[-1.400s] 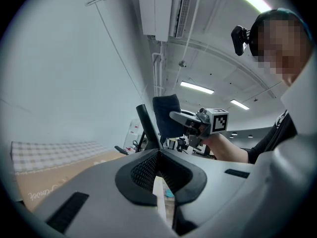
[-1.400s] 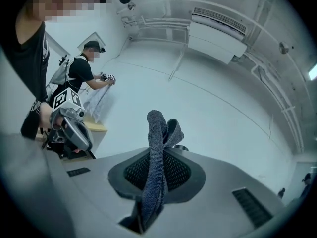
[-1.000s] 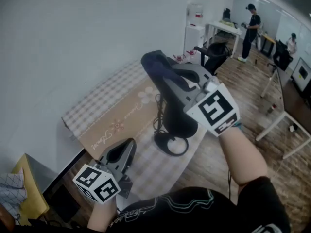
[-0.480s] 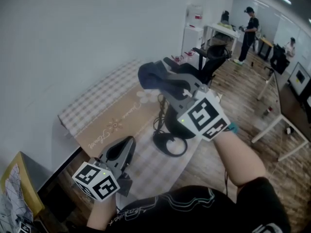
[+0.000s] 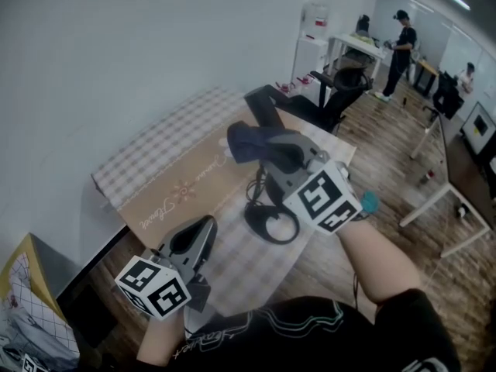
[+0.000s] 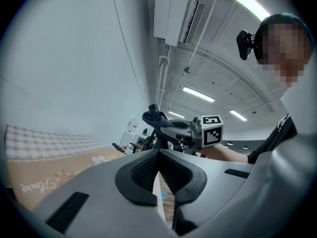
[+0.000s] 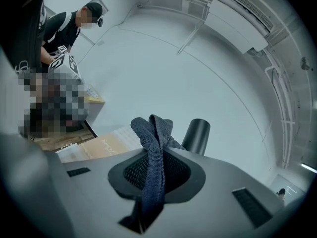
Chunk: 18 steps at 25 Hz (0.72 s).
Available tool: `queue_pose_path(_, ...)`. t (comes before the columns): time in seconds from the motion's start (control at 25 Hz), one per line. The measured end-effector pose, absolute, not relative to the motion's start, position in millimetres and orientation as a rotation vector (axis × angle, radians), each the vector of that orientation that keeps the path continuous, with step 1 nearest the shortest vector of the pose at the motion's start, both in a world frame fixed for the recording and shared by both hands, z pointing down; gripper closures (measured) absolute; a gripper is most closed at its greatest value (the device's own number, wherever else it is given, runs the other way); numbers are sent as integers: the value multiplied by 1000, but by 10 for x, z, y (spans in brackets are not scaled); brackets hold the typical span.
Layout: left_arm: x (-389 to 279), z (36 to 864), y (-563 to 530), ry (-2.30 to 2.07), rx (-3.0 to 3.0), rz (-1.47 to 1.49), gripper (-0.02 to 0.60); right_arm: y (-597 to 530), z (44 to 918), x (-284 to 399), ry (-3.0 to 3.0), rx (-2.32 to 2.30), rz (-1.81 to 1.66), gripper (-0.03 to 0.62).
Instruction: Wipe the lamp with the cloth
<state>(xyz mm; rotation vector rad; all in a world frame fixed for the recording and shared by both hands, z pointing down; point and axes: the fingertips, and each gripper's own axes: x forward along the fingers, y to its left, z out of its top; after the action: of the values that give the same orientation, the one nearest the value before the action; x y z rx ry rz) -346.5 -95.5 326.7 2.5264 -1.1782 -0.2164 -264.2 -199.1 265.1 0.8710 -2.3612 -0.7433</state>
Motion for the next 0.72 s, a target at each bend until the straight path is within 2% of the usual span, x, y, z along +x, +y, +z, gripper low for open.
queue_pose_path(0.72,-3315,3498,-780,-1137,2482,-204,581,-1748,3292,-2437,-2352,853,-563,545)
